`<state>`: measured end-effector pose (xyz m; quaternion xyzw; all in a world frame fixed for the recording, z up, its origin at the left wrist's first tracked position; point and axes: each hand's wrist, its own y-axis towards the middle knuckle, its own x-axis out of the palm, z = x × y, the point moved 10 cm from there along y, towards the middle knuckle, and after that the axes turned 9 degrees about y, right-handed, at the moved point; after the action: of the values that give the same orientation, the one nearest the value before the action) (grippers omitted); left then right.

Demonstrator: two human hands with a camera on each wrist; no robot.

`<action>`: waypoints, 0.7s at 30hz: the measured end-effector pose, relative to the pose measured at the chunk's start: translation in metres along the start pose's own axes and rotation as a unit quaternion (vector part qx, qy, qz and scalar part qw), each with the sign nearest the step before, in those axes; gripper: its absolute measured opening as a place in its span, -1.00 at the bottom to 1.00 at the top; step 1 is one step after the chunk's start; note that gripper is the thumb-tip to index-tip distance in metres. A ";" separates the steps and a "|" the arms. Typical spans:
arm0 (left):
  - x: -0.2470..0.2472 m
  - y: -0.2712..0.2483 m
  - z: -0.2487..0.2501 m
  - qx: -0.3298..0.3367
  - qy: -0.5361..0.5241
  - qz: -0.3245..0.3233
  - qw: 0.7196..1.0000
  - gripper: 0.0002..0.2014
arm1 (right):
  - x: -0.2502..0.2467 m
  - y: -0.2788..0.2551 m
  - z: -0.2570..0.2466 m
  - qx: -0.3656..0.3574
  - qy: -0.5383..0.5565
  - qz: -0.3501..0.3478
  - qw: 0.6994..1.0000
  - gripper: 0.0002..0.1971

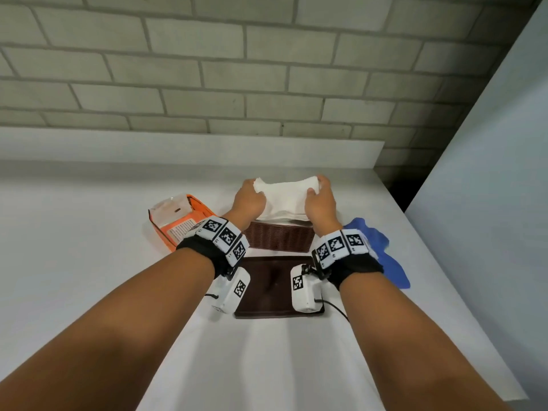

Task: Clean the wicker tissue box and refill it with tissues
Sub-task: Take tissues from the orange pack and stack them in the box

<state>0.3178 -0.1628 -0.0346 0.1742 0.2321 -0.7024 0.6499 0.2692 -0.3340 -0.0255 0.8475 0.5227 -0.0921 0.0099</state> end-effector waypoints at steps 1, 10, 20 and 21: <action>0.002 0.000 0.002 0.008 0.048 -0.002 0.999 -0.56 | 0.001 -0.001 -0.001 -0.005 -0.014 -0.001 1.000 -0.51; 0.003 0.004 0.014 0.083 0.385 0.043 0.918 -0.73 | 0.027 0.005 0.002 -0.013 -0.134 -0.044 0.990 -0.48; -0.001 0.004 0.016 0.165 0.391 0.067 0.903 -0.47 | 0.043 -0.006 -0.030 -0.172 -0.478 -0.014 0.862 -0.45; 0.009 0.004 0.015 0.179 0.408 0.031 0.895 -0.47 | 0.049 -0.006 -0.031 -0.189 -0.475 -0.035 0.859 -0.46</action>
<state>0.3217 -0.1789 -0.0270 0.5662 0.3415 -0.5790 0.4771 0.2898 -0.2843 -0.0027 0.6638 0.4912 -0.3830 0.4140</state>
